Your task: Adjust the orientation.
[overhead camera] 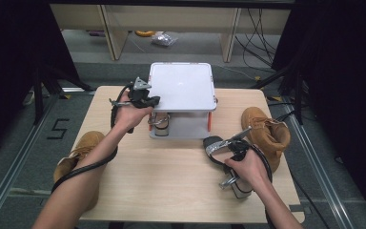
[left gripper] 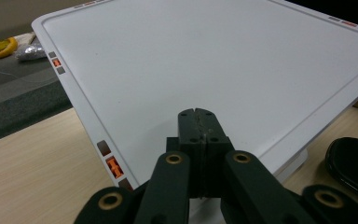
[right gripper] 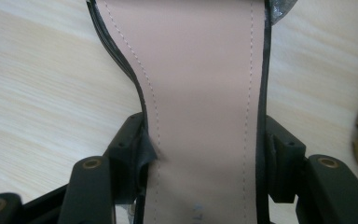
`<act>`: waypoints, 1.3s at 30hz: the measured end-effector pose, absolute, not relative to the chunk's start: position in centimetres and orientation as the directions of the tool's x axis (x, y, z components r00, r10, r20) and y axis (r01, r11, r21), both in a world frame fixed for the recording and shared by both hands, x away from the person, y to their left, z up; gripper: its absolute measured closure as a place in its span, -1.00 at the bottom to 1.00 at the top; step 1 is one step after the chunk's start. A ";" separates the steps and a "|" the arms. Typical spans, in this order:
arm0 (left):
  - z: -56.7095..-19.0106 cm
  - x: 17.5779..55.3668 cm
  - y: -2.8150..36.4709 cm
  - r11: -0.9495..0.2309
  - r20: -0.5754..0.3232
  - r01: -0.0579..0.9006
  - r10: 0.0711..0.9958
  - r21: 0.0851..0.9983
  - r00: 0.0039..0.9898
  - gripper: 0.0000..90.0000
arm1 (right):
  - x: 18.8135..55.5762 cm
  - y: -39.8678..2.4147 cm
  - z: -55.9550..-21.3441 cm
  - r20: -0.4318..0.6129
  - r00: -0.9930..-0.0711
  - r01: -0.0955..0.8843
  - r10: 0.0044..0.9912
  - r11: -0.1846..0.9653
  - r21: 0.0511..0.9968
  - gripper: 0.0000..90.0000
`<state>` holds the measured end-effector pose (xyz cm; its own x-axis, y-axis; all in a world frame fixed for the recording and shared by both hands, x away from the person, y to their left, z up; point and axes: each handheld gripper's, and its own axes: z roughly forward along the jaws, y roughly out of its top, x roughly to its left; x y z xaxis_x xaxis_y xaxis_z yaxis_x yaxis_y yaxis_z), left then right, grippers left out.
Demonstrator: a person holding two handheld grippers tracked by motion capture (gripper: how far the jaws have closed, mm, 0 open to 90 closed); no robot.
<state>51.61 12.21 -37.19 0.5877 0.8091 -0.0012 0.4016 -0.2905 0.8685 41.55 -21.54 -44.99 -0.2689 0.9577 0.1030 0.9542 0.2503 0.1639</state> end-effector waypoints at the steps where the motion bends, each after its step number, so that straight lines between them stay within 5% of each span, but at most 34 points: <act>1: -37.2 51.6 12.2 -0.290 0.000 0.401 0.810 0.869 0.587 1.00 | 41.7 -21.5 -45.0 0.123 -0.280 0.952 0.952 0.259 0.163 -0.04; 32: -37.2 51.6 12.3 -0.287 -0.009 0.408 0.809 0.867 0.588 0.99 | 46.2 -13.3 -43.8 0.117 -0.200 0.937 0.973 0.155 0.314 -0.04; 39: -37.2 51.6 12.4 -0.286 -0.010 0.407 0.808 0.868 0.589 1.00 | 47.3 -12.0 -44.5 0.126 -0.164 0.949 0.978 0.121 0.290 -0.04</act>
